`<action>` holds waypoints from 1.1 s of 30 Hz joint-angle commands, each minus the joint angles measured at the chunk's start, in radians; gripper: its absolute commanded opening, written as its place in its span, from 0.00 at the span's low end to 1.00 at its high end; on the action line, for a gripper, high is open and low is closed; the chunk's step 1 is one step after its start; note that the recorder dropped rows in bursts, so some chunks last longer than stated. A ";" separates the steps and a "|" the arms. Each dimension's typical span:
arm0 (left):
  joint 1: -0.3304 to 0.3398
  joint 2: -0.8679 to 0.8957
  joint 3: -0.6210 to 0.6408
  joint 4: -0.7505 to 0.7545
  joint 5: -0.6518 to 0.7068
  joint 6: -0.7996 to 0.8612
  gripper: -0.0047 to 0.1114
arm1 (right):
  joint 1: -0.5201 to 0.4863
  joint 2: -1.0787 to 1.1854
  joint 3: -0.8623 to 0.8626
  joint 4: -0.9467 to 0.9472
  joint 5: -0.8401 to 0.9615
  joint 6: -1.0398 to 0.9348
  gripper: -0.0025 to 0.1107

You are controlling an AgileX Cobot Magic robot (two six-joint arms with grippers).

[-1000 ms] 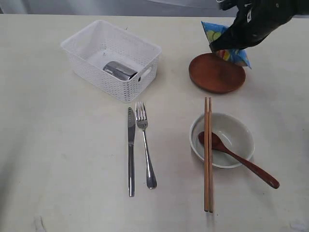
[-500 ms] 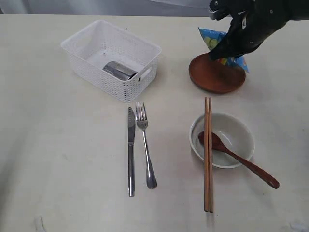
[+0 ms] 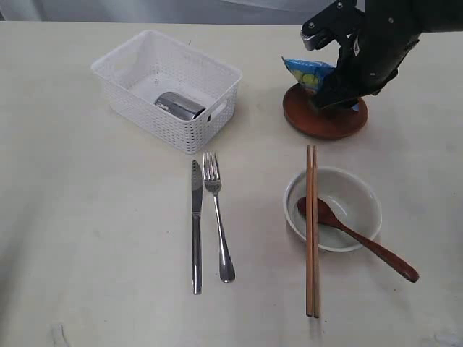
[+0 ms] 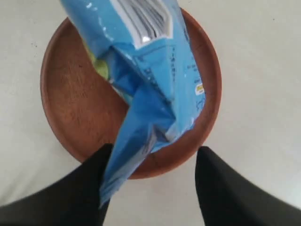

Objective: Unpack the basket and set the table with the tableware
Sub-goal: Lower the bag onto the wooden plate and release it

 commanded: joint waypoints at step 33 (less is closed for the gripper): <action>-0.006 -0.003 0.002 -0.005 -0.010 0.000 0.04 | 0.025 0.182 -0.275 0.397 0.162 -0.073 0.10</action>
